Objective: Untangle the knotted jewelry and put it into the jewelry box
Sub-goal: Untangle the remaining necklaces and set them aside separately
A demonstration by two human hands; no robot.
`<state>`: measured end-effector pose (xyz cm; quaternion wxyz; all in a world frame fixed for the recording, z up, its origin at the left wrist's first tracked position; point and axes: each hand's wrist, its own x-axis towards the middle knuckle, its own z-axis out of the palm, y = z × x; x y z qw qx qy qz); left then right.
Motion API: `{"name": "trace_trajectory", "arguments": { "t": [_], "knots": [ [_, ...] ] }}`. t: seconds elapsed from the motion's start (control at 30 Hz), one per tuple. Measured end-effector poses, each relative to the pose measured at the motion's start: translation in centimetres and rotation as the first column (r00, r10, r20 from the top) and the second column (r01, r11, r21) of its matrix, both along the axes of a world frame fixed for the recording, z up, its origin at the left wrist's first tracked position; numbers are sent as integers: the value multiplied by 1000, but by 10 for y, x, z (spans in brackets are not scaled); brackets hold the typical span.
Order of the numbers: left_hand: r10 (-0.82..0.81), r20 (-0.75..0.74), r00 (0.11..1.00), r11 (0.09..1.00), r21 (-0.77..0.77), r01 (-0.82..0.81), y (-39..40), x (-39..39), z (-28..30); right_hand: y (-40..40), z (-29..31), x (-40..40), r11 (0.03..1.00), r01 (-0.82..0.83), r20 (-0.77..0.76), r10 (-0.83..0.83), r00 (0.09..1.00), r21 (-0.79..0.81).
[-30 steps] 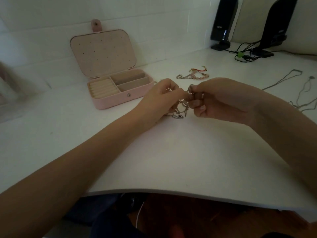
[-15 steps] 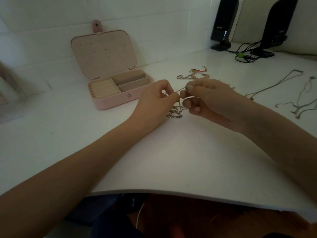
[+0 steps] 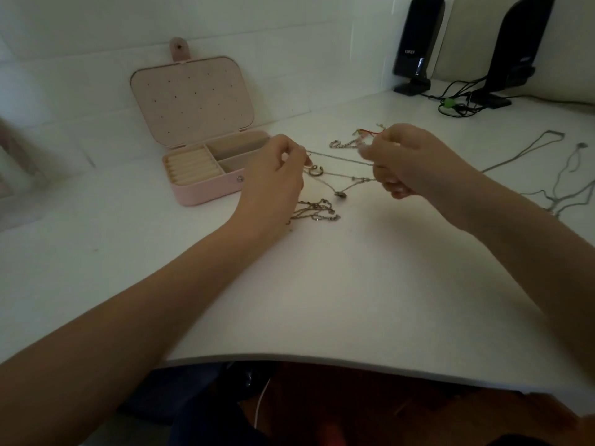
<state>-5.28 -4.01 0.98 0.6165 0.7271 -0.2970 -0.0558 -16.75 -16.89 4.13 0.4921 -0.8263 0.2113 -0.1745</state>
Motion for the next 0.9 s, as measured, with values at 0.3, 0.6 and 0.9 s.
{"name": "trace_trajectory", "arguments": {
  "t": [0.3,0.6,0.9],
  "knots": [
    [62,113,992,998,8,-63,-1,6,-2,-6,-1,0,1000,16,144,-19,989,23],
    [1,-198,980,991,-131,-27,2,7,8,-15,5,-6,845,28,125,-112,986,533],
    [-488,-650,582,806,-591,15,7,16,20,-25,0,-6,996,73,-43,-75,996,-47]
  ]
}}
